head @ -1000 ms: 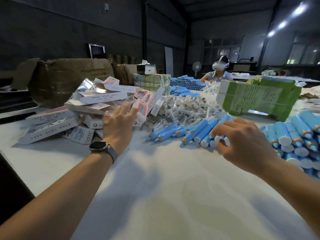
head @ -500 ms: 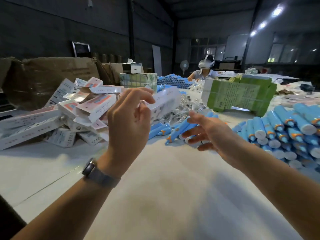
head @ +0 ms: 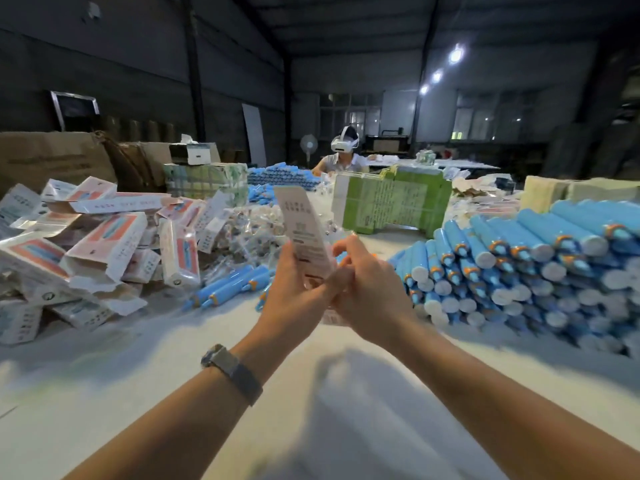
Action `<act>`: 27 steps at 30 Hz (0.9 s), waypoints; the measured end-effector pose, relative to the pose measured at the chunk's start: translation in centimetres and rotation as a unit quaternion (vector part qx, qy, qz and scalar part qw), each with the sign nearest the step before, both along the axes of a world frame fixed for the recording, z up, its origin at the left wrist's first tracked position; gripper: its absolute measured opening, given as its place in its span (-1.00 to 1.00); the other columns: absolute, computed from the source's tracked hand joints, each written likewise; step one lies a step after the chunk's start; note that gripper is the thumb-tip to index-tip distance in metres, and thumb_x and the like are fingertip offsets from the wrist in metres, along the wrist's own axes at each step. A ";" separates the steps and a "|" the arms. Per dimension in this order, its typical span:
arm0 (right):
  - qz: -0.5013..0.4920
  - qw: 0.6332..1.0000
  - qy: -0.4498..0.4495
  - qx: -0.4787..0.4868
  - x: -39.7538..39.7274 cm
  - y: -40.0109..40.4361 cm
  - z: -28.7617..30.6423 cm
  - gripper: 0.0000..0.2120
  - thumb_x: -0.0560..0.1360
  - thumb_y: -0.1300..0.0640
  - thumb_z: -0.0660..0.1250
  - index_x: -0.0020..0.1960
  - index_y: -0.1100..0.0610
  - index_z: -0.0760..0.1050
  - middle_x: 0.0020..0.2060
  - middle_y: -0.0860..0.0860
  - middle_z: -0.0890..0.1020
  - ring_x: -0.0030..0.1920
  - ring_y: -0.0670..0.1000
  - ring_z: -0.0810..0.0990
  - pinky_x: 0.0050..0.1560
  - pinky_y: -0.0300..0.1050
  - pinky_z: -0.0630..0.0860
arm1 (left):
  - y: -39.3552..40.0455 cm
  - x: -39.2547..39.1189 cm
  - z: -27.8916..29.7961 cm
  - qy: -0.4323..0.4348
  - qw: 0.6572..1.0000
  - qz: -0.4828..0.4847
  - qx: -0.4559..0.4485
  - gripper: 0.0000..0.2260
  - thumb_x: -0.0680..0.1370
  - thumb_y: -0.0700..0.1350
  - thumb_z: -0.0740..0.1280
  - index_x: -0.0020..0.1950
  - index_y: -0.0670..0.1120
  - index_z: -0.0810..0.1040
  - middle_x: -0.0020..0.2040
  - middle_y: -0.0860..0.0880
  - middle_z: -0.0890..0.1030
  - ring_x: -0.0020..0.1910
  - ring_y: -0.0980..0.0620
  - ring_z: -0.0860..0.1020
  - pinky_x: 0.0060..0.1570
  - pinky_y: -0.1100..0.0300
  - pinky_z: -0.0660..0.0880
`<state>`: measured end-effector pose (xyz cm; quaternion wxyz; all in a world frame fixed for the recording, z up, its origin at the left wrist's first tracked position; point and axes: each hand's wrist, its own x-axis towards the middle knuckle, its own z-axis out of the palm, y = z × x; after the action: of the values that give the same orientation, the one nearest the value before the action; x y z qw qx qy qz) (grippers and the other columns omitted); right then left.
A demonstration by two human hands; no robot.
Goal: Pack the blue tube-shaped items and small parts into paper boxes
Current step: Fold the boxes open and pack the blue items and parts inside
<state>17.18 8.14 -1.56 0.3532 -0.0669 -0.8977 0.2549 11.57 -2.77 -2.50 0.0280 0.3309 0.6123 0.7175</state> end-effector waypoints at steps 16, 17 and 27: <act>-0.308 0.835 -0.287 0.354 1.3 9.7 0.4 -0.65 0.48 0.05 0.27 0.26 -0.15 0.44 0.23 -0.03 0.47 0.32 0.15 0.25 0.16 0.08 0.24 | -1.8 -3.1 -3.1 -0.063 0.976 -0.208 0.024 -0.45 0.22 -0.12 0.36 0.22 -0.07 0.47 -0.10 -0.07 0.64 -0.12 -0.02 0.57 -0.03 0.01 0.46; -0.310 0.831 -0.283 0.366 1.1 9.9 0.0 -0.68 0.48 0.07 0.26 0.22 -0.14 0.48 0.18 -0.04 0.50 0.30 0.14 0.27 0.15 0.08 0.24 | -1.9 -3.1 -3.0 -0.074 0.972 -0.220 0.029 -0.40 0.18 -0.09 0.35 0.24 -0.09 0.46 -0.14 -0.08 0.61 -0.18 0.00 0.55 -0.10 0.06 0.50; -0.271 0.941 -0.031 0.198 1.9 10.2 1.4 -0.90 0.40 0.18 0.39 -0.10 0.08 0.53 -0.17 0.06 0.61 -0.11 0.20 0.56 -0.18 -0.08 0.31 | -3.1 -2.1 -2.0 0.000 0.975 -0.216 -0.046 -0.26 0.30 0.34 0.43 0.22 -0.18 0.38 -0.21 -0.10 0.56 -0.29 -0.02 0.48 -0.09 0.04 0.49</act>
<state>19.11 18.34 -0.14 0.3874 -0.2441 -0.8883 -0.0356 9.47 -5.85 -4.49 0.1976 0.4542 0.5582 0.6657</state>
